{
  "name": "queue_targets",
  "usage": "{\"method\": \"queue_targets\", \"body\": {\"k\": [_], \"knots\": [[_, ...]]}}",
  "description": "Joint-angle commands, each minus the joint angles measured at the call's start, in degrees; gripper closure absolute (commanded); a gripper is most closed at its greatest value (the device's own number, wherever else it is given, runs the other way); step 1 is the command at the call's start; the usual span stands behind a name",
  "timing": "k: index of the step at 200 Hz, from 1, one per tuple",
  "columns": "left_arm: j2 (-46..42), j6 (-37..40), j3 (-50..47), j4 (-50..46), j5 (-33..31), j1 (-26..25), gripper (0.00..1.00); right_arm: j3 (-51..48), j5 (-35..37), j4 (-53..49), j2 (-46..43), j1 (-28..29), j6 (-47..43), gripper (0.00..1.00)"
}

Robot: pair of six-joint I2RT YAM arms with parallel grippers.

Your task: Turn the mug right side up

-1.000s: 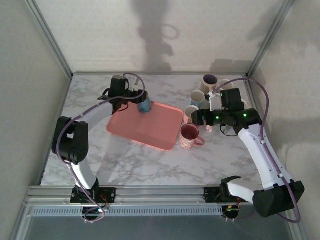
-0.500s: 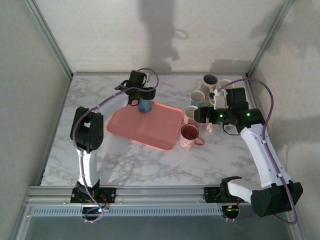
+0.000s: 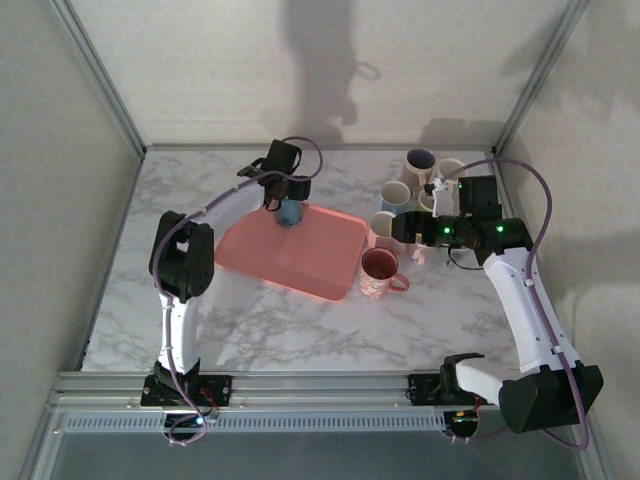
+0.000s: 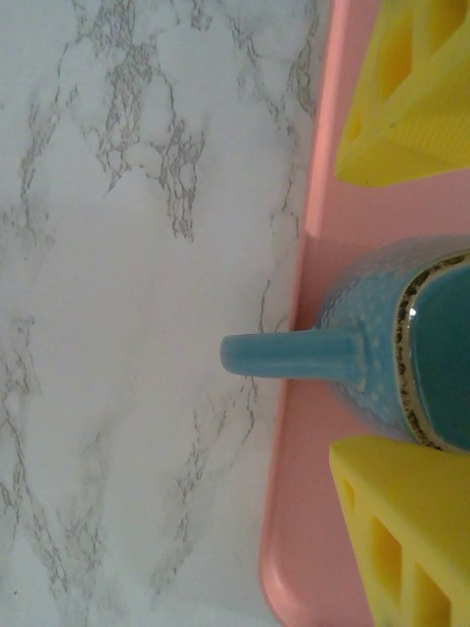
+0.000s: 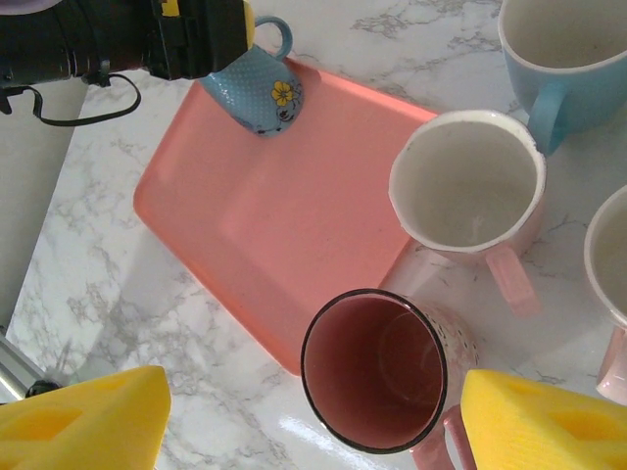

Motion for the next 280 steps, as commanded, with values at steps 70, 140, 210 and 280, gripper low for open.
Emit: {"method": "queue_targets", "body": {"k": [70, 140, 210, 280], "knots": [[-2.4, -1.9, -0.1, -2.1, -5.7, -1.1, 0.29, -1.5, -2.5, 1.6, -0.8, -0.7, 0.9, 0.21], [-3.2, -4.2, -0.3, -4.7, -6.4, -1.3, 0.17, -2.6, -3.3, 2.1, -1.5, -1.4, 0.9, 0.21], [-2.8, -5.1, -2.5, -5.7, -6.9, -1.3, 0.18, -3.0, -4.2, 2.4, -1.8, -2.1, 0.9, 0.21], [-1.4, -4.2, -2.1, -6.5, -4.8, -1.7, 0.24, -3.4, -4.5, 2.2, -2.2, -2.8, 0.8, 0.21]]}}
